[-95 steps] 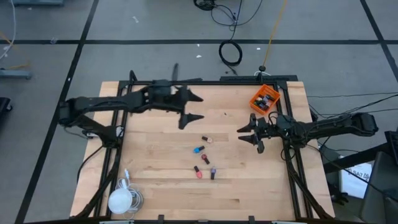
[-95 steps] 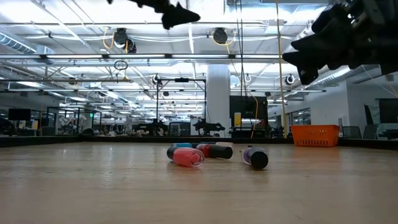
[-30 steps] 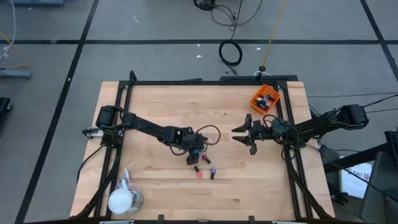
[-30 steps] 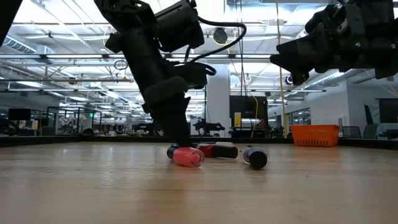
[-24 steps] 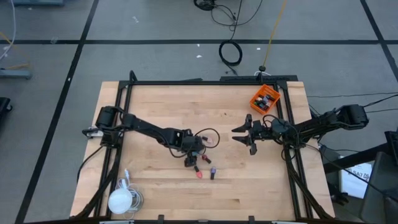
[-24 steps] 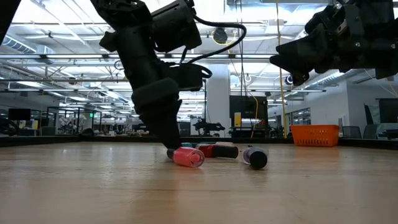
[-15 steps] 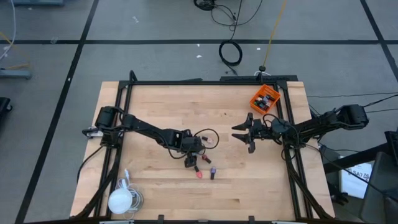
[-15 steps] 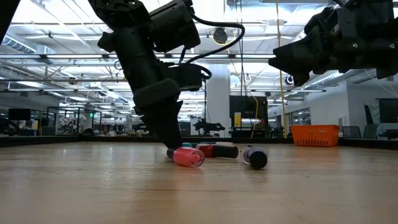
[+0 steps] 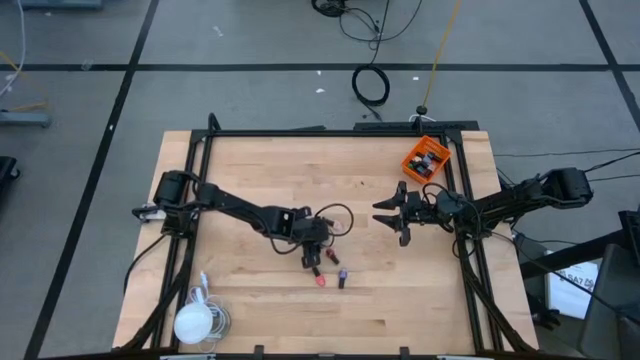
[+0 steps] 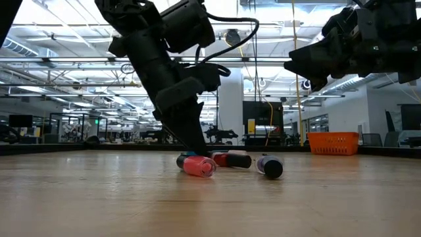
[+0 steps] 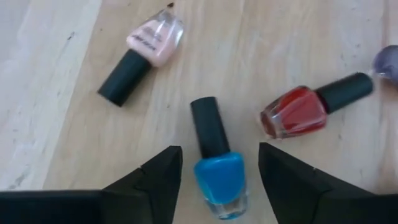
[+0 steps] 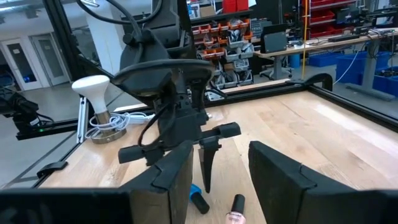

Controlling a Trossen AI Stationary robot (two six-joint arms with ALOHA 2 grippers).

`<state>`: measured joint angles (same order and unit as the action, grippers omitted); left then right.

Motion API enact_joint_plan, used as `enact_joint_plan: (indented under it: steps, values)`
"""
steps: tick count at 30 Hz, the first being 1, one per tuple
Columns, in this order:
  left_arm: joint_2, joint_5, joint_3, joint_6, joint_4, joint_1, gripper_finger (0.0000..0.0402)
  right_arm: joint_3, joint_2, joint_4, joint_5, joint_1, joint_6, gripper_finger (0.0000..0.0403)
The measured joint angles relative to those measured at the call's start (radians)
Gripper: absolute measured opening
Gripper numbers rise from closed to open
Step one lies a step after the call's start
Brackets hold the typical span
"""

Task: Pick & Place Nail Polish
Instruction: Put the blue nail polish bottle into the orange basket

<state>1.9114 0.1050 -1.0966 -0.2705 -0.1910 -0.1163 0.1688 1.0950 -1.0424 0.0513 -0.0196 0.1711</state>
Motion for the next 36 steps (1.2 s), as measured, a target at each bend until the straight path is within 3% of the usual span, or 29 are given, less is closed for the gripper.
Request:
enact_joint_plan:
  steps: [10,26,36]
  values:
    - [0.000,-0.001,0.000,-0.005,0.052,0.022,0.0174,0.000,0.000,0.000,0.000,0.000,0.000,0.0144]
    - [0.000,0.001,0.000,0.006,0.062,0.030,0.0172,0.000,0.000,0.000,0.000,0.000,0.000,0.0144]
    - [0.105,-0.026,-0.007,-0.031,0.102,0.051,0.0172,-0.001,0.000,0.001,0.000,-0.002,0.000,0.0144]
